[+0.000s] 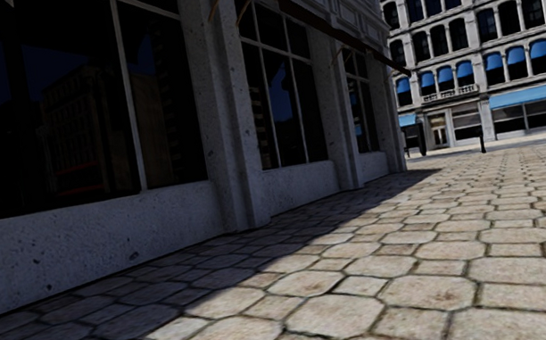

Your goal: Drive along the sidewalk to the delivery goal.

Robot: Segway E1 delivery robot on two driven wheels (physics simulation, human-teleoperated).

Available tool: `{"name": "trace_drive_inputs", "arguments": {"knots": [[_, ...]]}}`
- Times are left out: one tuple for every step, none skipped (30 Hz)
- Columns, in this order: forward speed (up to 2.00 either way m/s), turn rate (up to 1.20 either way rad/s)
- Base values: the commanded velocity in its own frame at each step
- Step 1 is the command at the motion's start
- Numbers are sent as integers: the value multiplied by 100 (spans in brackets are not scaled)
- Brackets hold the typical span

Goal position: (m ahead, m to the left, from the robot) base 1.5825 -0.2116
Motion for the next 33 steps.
{"name": "trace_drive_inputs", "arguments": {"knots": [[200, -4], [200, -4], [192, -15], [174, -19], [159, -22], [159, -22], [145, -23], [137, -23], [133, -23], [129, -23], [129, -23], [126, -23], [125, -23], [124, -23], [124, -23], [124, -23], [124, -23], [124, -23], [124, -23], [124, -23], [124, -23], [123, -18], [123, -12], [121, -11], [116, -11], [116, -11], [113, -11], [111, -11], [107, -10], [105, -10], [105, -10], [103, -10], [100, 0]]}}
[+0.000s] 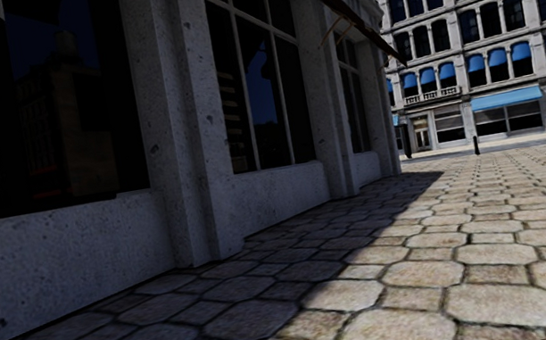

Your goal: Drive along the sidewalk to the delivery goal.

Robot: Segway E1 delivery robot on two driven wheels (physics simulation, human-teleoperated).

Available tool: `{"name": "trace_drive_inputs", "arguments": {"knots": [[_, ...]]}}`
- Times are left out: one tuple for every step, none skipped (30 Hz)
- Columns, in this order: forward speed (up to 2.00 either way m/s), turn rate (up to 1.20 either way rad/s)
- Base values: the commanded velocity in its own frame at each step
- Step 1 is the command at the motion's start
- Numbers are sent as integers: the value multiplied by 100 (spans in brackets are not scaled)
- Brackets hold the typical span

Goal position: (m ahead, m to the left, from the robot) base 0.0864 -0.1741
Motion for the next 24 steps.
{"name": "trace_drive_inputs", "arguments": {"knots": [[97, 0], [75, 0], [75, 0], [0, 0], [0, 0], [0, 0], [0, 0], [0, 0], [0, 0], [0, 0], [0, 0], [0, 0], [0, 0], [0, 0], [0, 0], [0, 0], [0, 0], [0, 0], [0, 0], [0, 0], [0, 0], [0, 0], [0, 0], [0, 0]]}}
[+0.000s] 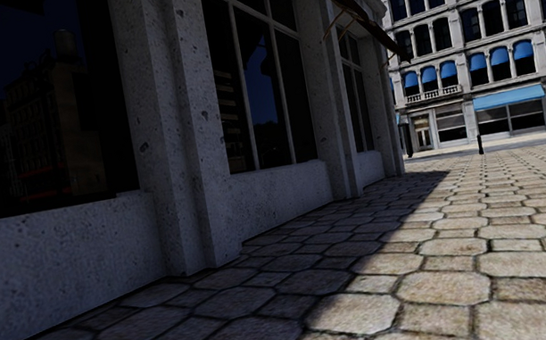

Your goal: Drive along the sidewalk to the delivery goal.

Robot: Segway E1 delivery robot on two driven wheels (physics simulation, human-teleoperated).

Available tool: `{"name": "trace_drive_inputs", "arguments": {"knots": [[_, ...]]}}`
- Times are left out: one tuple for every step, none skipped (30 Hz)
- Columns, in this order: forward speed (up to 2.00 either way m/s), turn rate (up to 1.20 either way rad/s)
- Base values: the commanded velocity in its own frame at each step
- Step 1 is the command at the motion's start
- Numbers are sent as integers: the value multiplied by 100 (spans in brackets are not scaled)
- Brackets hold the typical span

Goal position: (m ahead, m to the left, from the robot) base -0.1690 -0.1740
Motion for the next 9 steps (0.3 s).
{"name": "trace_drive_inputs", "arguments": {"knots": [[0, 0], [0, 0], [0, 0], [0, 0], [0, 0], [0, 0], [0, 0], [0, 0], [0, 0]]}}
